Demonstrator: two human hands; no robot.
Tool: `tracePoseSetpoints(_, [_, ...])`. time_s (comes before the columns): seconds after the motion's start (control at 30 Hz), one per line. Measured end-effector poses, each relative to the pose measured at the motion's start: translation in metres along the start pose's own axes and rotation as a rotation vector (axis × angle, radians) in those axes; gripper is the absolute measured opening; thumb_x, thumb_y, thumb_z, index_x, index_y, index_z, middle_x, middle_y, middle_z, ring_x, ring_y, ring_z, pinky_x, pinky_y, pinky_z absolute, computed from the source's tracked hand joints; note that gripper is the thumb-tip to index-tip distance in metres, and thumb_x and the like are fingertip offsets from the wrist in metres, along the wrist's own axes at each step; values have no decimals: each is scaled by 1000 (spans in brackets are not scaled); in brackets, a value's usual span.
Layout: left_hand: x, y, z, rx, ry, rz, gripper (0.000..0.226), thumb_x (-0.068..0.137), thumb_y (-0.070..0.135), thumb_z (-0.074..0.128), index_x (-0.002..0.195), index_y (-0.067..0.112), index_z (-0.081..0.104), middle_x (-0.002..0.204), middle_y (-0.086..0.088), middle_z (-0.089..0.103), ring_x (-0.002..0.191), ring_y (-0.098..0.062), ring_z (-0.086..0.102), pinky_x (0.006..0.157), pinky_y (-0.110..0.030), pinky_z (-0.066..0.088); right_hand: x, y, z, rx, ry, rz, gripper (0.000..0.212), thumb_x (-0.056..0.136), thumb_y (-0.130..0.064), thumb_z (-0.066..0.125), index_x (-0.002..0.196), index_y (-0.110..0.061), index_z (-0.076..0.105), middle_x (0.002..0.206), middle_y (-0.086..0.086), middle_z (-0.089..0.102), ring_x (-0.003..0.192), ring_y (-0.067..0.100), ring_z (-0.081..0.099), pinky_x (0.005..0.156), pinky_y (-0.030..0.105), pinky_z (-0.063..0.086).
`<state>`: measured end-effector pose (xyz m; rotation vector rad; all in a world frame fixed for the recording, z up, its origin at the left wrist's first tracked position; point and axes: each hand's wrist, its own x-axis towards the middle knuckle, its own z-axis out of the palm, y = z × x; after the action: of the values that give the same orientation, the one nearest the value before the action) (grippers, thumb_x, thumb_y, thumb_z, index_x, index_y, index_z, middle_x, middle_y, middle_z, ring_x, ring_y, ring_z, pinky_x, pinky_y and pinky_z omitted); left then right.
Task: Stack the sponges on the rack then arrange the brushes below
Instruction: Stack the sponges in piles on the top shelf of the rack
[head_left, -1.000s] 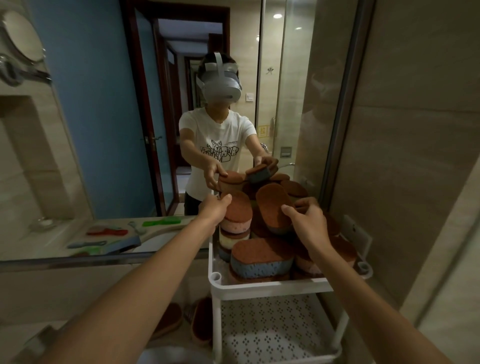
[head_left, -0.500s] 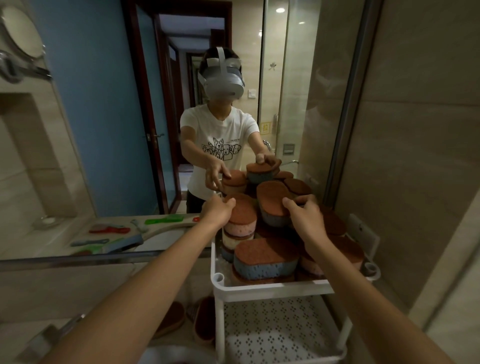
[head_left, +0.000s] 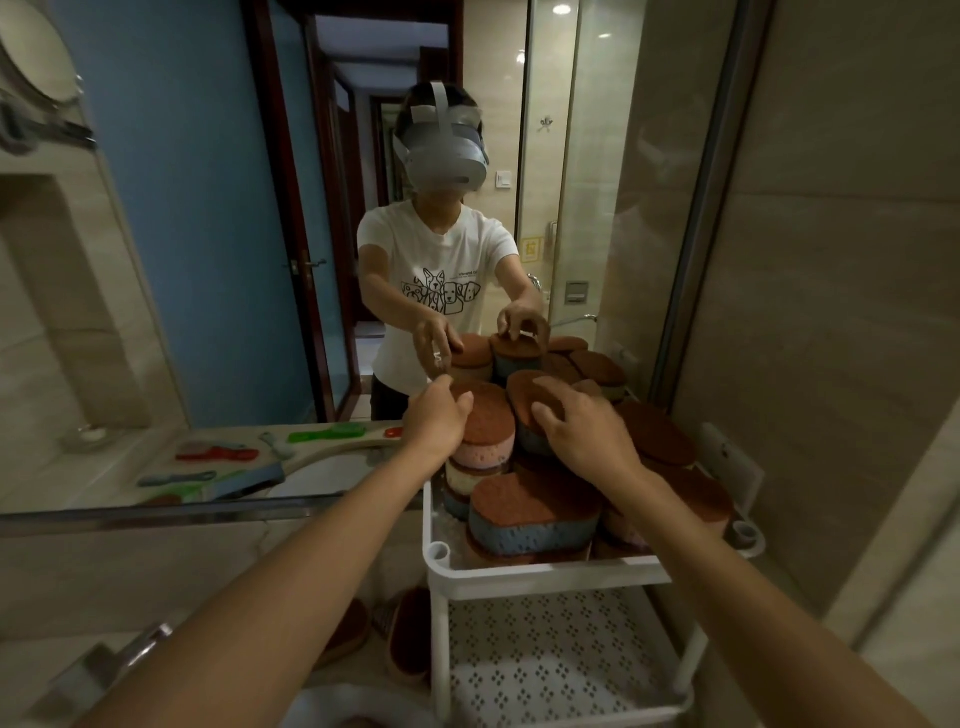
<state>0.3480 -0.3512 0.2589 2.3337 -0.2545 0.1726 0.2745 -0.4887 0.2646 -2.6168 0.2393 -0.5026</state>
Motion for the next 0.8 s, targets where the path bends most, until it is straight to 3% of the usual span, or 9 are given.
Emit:
tracePoseSetpoints(0.1, [-2, 0, -1, -6, -7, 30, 42, 98, 26, 41, 137, 10, 44, 137, -13, 50, 127, -29, 47, 99, -37, 40, -2, 0, 2, -62, -32, -9, 40, 98, -34, 38, 138, -32, 44, 132, 18, 40, 115, 39, 48, 88, 40, 47])
tracePoseSetpoints(0.23, [-4, -1, -3, -9, -7, 64, 38, 98, 22, 41, 133, 9, 49, 134, -14, 54, 125, -29, 49, 98, -35, 41, 0, -3, 0, -142, -91, -7, 40, 99, -33, 37, 138, -32, 45, 134, 18, 37, 116, 41, 47, 90, 41, 45])
tracePoseSetpoints(0.43, [-3, 0, -2, -42, -19, 23, 39, 98, 23, 41, 134, 9, 48, 136, -14, 52, 127, -30, 46, 101, -37, 39, 8, -18, -6, -275, -133, -37, 34, 97, -26, 44, 127, -20, 57, 133, 15, 39, 115, 38, 48, 91, 43, 45])
tracePoseSetpoints(0.67, [-4, 5, -4, -45, -119, -21, 46, 98, 33, 38, 139, 13, 43, 144, -10, 43, 134, -29, 38, 106, -35, 33, 2, -13, -1, -222, -95, -53, 35, 97, -25, 40, 126, -20, 58, 129, 15, 43, 115, 39, 47, 86, 42, 44])
tracePoseSetpoints(0.8, [-3, 3, -5, -49, -154, -55, 55, 96, 39, 41, 146, 20, 31, 150, -9, 36, 137, -29, 34, 111, -39, 34, -6, -10, 2, -180, -39, -40, 37, 99, -25, 34, 132, -22, 52, 134, 15, 42, 122, 39, 40, 96, 47, 40])
